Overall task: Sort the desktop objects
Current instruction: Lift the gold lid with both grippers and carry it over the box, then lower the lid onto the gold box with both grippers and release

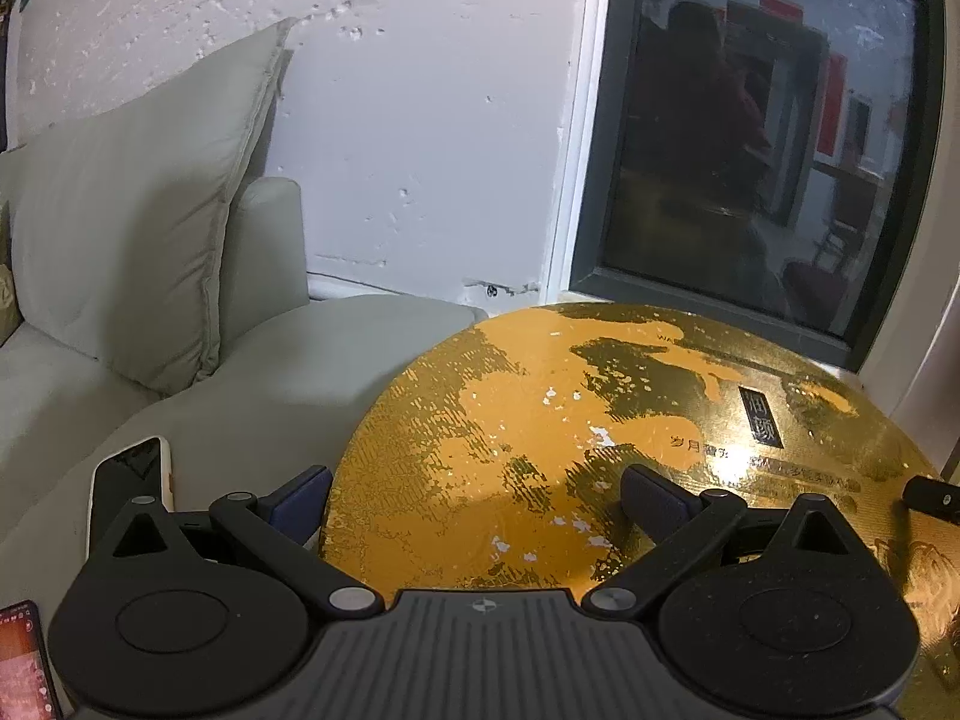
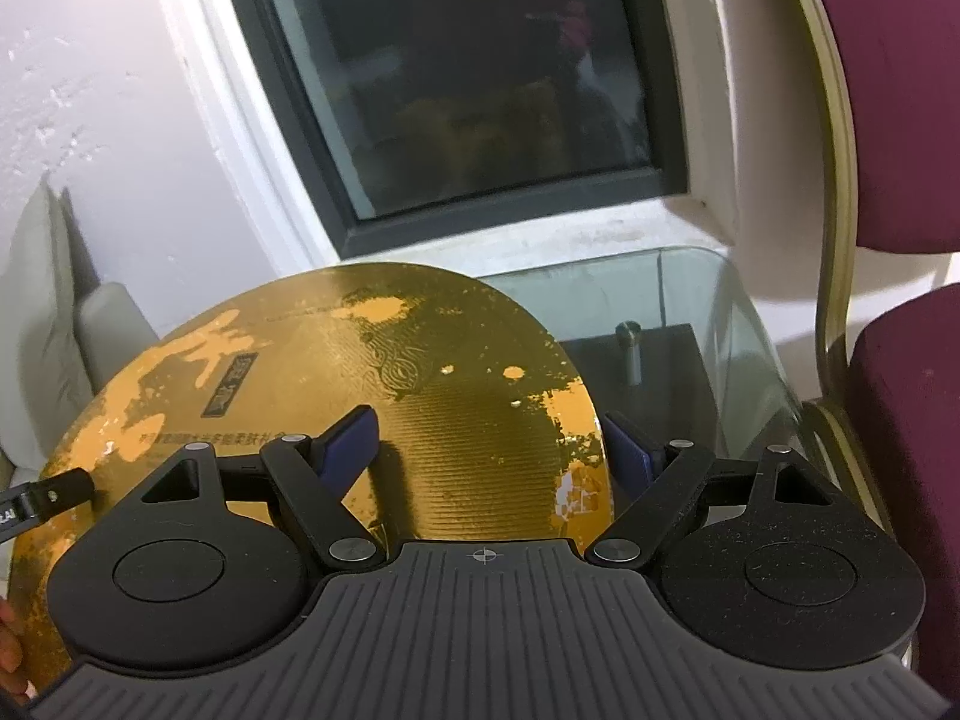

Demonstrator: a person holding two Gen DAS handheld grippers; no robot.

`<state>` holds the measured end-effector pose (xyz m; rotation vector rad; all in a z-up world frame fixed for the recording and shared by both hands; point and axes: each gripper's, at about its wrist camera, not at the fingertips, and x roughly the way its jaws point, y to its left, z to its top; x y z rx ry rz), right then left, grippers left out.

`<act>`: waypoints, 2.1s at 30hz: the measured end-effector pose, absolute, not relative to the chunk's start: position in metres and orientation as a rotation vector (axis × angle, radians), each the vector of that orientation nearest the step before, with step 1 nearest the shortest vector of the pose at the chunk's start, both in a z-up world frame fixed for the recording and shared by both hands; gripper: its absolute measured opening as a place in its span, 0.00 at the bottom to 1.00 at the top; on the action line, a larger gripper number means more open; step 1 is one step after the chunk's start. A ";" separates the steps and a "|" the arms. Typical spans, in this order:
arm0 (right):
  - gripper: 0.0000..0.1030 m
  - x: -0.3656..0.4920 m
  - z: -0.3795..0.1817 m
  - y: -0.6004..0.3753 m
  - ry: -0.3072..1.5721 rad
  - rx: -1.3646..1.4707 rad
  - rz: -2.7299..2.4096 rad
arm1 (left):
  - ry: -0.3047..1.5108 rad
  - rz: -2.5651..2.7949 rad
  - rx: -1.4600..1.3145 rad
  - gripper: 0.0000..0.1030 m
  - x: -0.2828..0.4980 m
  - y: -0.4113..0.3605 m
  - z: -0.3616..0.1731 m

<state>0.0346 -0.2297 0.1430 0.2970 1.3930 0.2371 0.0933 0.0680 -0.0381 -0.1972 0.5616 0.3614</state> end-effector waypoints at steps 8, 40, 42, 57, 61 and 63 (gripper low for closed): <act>0.83 0.038 0.147 -0.223 1.407 0.263 0.231 | 0.590 0.346 -0.232 0.98 0.096 0.076 -0.046; 0.95 -0.073 0.311 -0.207 1.537 0.095 0.396 | 0.934 0.281 0.184 0.99 -0.015 0.045 -0.001; 0.95 -0.074 0.312 -0.206 1.532 0.095 0.407 | 0.936 0.306 0.161 0.99 -0.014 0.050 0.001; 0.57 -0.069 0.295 -0.203 1.556 0.096 0.388 | 0.960 0.387 0.111 0.99 0.008 0.069 -0.005; 0.50 -0.063 0.284 -0.201 1.558 0.077 0.372 | 0.956 0.423 0.088 0.99 0.020 0.076 -0.009; 0.49 -0.060 0.279 -0.199 1.563 0.073 0.372 | 0.957 0.434 0.083 0.99 0.025 0.079 -0.012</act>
